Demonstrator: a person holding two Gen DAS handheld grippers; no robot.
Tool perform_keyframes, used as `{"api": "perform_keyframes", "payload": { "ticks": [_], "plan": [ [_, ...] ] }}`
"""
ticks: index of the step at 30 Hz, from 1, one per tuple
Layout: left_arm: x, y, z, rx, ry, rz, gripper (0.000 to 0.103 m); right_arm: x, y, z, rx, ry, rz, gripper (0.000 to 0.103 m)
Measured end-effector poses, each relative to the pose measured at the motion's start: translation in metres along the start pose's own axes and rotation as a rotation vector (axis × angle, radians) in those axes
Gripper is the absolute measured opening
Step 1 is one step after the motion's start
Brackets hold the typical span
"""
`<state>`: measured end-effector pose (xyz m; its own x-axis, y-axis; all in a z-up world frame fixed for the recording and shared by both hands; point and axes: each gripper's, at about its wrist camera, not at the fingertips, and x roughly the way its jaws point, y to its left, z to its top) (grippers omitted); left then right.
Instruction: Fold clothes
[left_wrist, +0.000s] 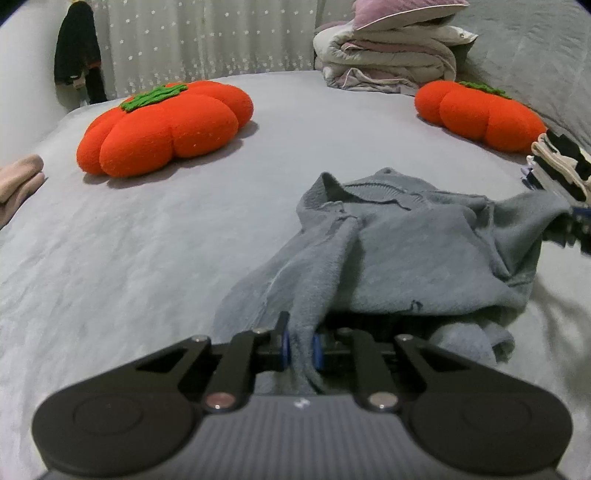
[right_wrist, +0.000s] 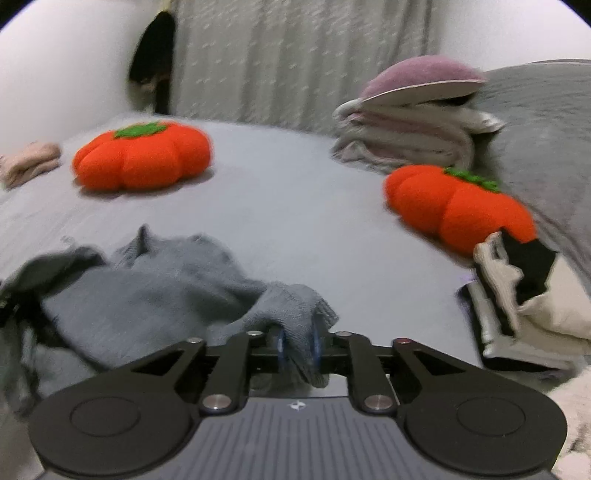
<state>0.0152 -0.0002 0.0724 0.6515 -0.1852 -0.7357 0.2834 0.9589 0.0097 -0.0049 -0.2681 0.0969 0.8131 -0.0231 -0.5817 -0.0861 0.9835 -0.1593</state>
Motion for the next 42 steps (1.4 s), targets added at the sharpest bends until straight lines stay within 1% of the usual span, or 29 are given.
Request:
{"api": "perform_keyframes", "payload": {
  "ticks": [2, 3, 5, 8, 11, 12, 14, 17, 20, 22, 25, 27, 30, 31, 33, 34, 35, 36, 37, 39, 42],
  "plan": [
    [0.001, 0.000, 0.000, -0.004, 0.002, 0.007, 0.011, 0.003, 0.008, -0.003, -0.022, 0.026, 0.056, 0.031],
    [0.001, 0.000, -0.001, -0.004, 0.001, 0.013, 0.011, 0.005, 0.011, -0.005, -0.033, 0.037, 0.083, 0.034],
    [0.001, -0.001, -0.001, -0.002, 0.001, 0.028, 0.011, 0.006, 0.018, -0.007, -0.058, 0.048, 0.116, 0.043],
    [0.002, -0.003, -0.003, 0.001, 0.008, 0.046, 0.011, 0.009, 0.025, -0.010, -0.069, 0.069, 0.168, 0.048],
    [0.003, -0.006, -0.004, 0.016, 0.008, 0.068, 0.012, 0.013, 0.029, -0.011, -0.068, 0.097, 0.205, 0.050],
    [0.003, -0.008, -0.005, 0.024, 0.006, 0.075, 0.012, 0.014, 0.031, -0.012, -0.072, 0.103, 0.208, 0.050],
    [0.002, -0.009, -0.005, 0.029, 0.004, 0.083, 0.012, 0.014, 0.034, -0.013, -0.077, 0.106, 0.208, 0.057],
    [0.002, -0.011, -0.006, 0.035, 0.003, 0.095, 0.012, 0.013, 0.034, -0.013, -0.063, 0.098, 0.224, 0.062],
    [0.002, -0.011, -0.006, 0.039, 0.001, 0.098, 0.012, 0.006, 0.026, -0.010, 0.005, 0.068, 0.266, 0.072],
    [0.003, -0.011, -0.007, 0.039, 0.000, 0.098, 0.012, 0.003, 0.021, -0.007, 0.038, 0.046, 0.271, 0.074],
    [0.004, -0.010, -0.006, 0.028, -0.002, 0.092, 0.013, 0.006, 0.021, -0.006, 0.044, 0.040, 0.223, 0.073],
    [0.005, -0.009, -0.005, 0.014, -0.006, 0.088, 0.015, 0.010, 0.018, -0.006, 0.057, 0.045, 0.193, 0.073],
    [0.007, -0.005, -0.003, -0.018, -0.007, 0.073, 0.015, 0.018, 0.020, -0.003, 0.052, 0.048, 0.167, 0.073],
    [0.007, -0.003, -0.002, -0.029, -0.008, 0.069, 0.016, 0.020, 0.021, -0.002, 0.042, 0.046, 0.163, 0.071],
    [0.007, 0.001, 0.000, -0.044, -0.012, 0.068, 0.016, 0.025, 0.025, 0.000, 0.020, 0.042, 0.154, 0.061],
    [0.006, 0.003, 0.000, -0.046, -0.014, 0.072, 0.014, 0.028, 0.026, 0.001, 0.010, 0.041, 0.150, 0.052],
    [0.006, 0.004, 0.001, -0.045, -0.017, 0.083, 0.012, 0.032, 0.028, 0.001, 0.004, 0.048, 0.152, 0.038],
    [0.005, 0.006, 0.002, -0.044, -0.021, 0.093, 0.011, 0.036, 0.029, 0.002, -0.001, 0.054, 0.152, 0.028],
    [0.004, 0.007, 0.003, -0.042, -0.024, 0.103, 0.010, 0.039, 0.030, 0.001, -0.003, 0.067, 0.145, 0.016],
    [0.002, 0.012, 0.005, -0.047, -0.030, 0.131, 0.008, 0.041, 0.032, 0.000, -0.009, 0.073, 0.128, 0.015],
    [-0.004, 0.022, 0.009, -0.074, -0.048, 0.162, 0.007, 0.034, 0.031, 0.003, -0.014, 0.045, 0.082, 0.013]
  ]
}}
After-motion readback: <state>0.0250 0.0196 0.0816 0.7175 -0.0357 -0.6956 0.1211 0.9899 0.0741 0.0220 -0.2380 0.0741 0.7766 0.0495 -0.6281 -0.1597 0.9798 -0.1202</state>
